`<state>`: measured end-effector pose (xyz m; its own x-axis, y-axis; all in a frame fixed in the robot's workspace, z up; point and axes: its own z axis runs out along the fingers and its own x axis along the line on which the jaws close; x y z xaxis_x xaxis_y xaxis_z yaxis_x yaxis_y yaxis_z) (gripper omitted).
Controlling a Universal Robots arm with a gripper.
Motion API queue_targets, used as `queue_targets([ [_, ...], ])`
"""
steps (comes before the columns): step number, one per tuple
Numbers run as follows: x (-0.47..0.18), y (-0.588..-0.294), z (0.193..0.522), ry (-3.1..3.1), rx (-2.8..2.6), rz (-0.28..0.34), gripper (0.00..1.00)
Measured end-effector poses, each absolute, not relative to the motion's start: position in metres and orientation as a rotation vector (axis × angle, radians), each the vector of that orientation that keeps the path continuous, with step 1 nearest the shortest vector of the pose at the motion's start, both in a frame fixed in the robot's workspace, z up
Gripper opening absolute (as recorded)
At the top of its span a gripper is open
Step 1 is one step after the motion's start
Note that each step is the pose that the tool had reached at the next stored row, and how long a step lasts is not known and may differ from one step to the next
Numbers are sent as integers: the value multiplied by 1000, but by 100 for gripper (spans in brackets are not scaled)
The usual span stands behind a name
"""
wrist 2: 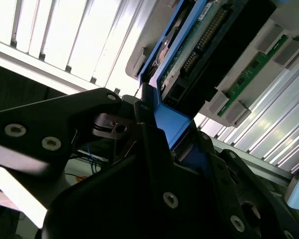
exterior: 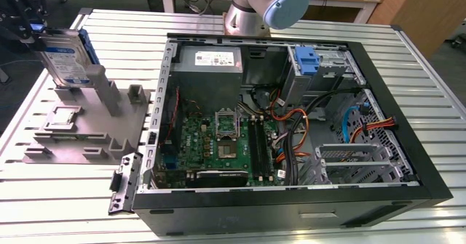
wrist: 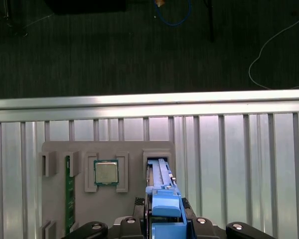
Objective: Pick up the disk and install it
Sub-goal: 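Pick up the disk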
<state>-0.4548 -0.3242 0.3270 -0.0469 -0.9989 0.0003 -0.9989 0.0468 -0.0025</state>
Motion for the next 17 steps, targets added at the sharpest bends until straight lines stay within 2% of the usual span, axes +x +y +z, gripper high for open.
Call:
queue_targets([
  [17,-455,-324,331,2272,-2168,-3,37],
])
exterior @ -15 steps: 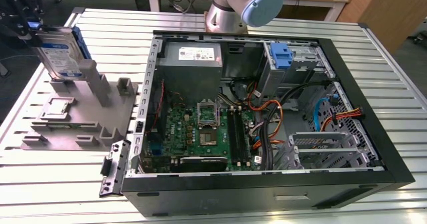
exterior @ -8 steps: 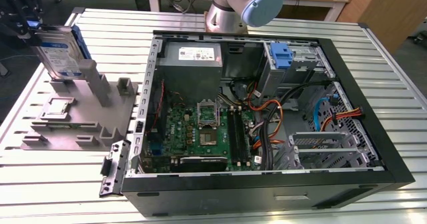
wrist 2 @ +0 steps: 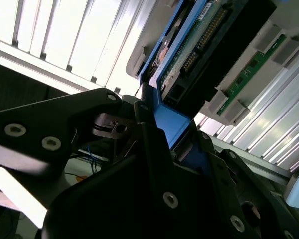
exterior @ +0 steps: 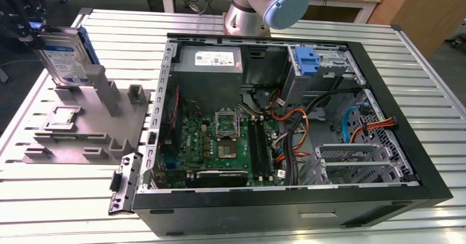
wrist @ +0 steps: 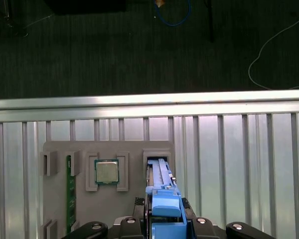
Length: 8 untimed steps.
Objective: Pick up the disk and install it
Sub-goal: 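Pick up the disk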
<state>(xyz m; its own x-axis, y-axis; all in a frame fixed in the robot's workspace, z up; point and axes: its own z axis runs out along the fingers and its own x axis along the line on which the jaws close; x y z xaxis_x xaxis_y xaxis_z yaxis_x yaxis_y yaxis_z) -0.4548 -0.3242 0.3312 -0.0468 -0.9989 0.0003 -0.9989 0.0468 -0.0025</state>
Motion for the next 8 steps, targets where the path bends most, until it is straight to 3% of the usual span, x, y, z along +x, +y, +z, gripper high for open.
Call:
queue_targets([
  [8,-455,-324,338,2272,-2168,-3,37],
])
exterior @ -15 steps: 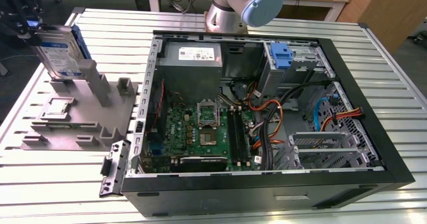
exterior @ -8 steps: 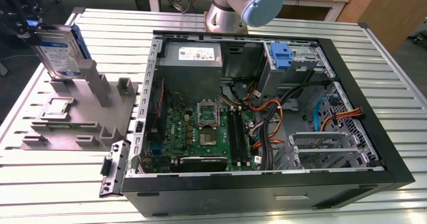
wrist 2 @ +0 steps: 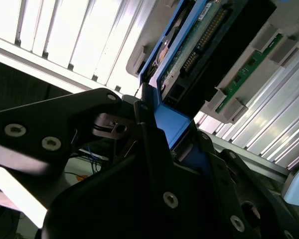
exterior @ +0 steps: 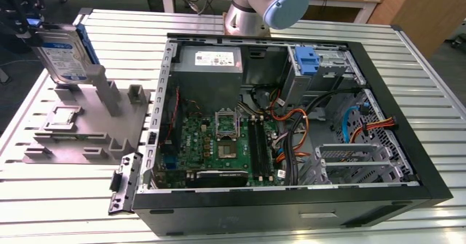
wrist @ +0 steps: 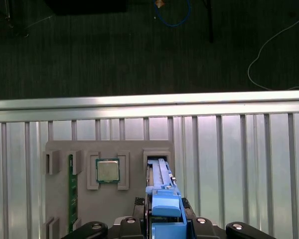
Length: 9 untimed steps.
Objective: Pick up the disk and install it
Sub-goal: 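Pick up the disk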
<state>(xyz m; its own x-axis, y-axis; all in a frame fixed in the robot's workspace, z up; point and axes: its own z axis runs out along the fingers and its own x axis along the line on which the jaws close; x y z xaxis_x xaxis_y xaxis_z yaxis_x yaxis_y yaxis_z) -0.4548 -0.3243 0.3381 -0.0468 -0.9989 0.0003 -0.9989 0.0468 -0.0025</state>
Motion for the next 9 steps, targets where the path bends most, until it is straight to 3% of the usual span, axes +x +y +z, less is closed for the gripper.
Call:
queue_targets([
  [9,-455,-324,339,2272,-2168,-3,37],
])
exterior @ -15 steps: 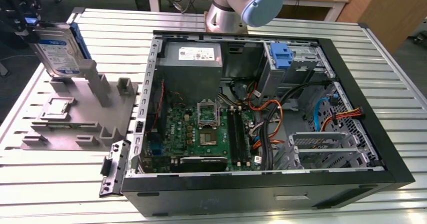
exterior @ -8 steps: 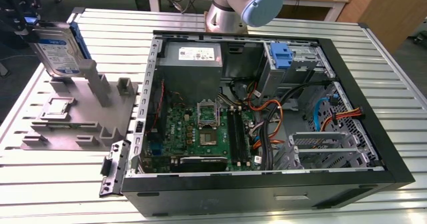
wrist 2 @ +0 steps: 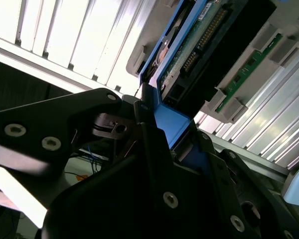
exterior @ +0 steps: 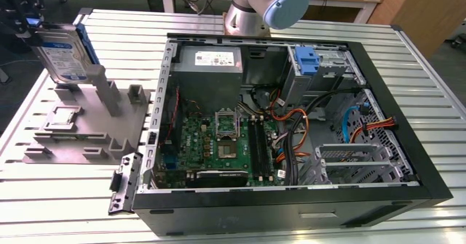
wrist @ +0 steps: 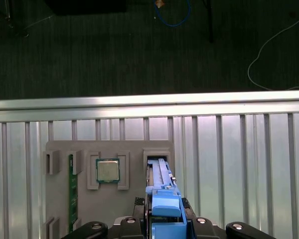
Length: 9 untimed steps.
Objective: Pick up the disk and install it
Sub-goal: 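Pick up the disk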
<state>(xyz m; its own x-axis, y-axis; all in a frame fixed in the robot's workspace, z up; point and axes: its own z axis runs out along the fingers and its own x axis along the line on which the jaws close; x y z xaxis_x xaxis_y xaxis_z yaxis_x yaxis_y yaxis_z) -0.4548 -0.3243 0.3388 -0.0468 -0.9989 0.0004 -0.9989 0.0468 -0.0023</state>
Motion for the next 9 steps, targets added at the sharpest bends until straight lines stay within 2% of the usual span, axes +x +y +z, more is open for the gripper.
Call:
queue_targets([
  [9,-455,-324,346,2272,-2168,-3,37],
])
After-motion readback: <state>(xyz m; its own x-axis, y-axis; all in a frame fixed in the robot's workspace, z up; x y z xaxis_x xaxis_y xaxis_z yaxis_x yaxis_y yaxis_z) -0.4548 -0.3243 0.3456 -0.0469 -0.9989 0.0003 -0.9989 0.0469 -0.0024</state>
